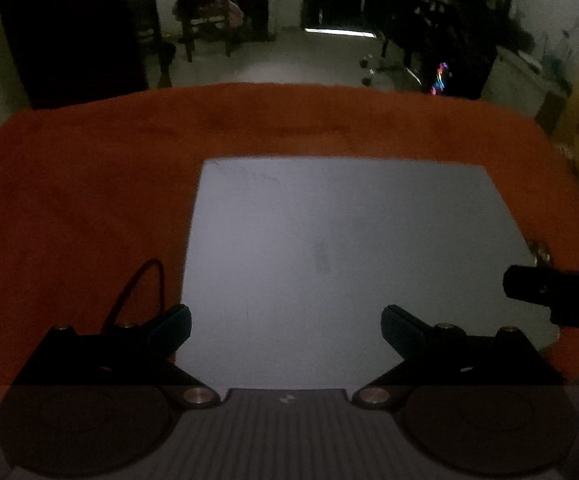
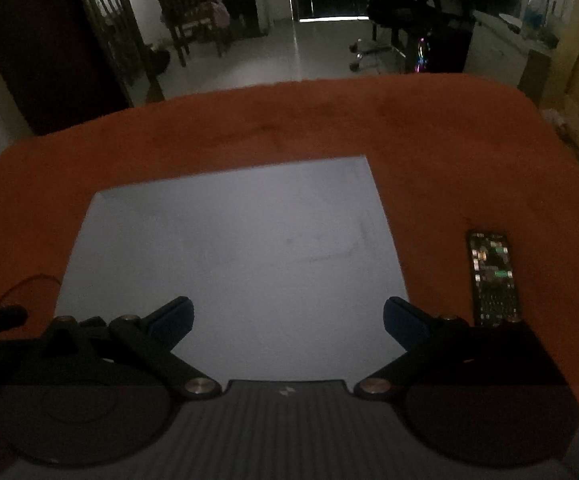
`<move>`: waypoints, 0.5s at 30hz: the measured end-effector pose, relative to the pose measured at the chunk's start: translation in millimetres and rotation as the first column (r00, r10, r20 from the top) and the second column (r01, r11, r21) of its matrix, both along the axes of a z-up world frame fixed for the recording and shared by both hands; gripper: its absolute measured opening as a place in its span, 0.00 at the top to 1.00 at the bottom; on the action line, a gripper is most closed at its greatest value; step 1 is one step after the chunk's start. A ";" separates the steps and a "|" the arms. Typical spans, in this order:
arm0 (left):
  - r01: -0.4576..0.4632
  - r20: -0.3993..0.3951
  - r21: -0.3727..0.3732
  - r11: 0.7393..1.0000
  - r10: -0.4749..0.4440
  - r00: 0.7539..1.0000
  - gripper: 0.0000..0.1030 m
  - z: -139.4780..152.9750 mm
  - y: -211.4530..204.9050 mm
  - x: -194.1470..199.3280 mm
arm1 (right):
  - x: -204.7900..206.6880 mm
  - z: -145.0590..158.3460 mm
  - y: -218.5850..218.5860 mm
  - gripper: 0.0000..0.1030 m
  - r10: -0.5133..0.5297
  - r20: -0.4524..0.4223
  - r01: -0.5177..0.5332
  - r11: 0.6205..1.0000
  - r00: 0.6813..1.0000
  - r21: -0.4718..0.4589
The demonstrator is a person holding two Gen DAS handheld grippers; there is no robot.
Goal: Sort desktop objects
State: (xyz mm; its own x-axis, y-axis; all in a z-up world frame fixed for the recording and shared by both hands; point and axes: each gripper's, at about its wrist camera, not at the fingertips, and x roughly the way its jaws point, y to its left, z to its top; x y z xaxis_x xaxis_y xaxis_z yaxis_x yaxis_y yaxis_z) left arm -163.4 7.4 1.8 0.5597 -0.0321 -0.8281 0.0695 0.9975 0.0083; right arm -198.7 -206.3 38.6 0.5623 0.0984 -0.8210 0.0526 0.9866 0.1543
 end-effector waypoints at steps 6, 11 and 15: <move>-0.010 -0.042 -0.017 1.000 0.009 0.999 0.00 -8.4 1.8 -1.9 | -8.5 -3.5 -0.6 0.00 0.012 -0.028 -0.011 1.000 1.000 0.015; -0.013 -0.053 -0.017 1.000 0.012 0.999 0.00 -12.0 1.5 -1.5 | -8.5 -12.9 -1.3 0.00 0.010 -0.059 -0.009 1.000 0.998 0.020; -0.016 -0.055 -0.018 1.000 0.015 0.998 0.00 -12.8 2.0 -1.5 | -8.2 -23.3 -0.8 0.00 0.014 -0.087 -0.012 1.000 0.996 0.021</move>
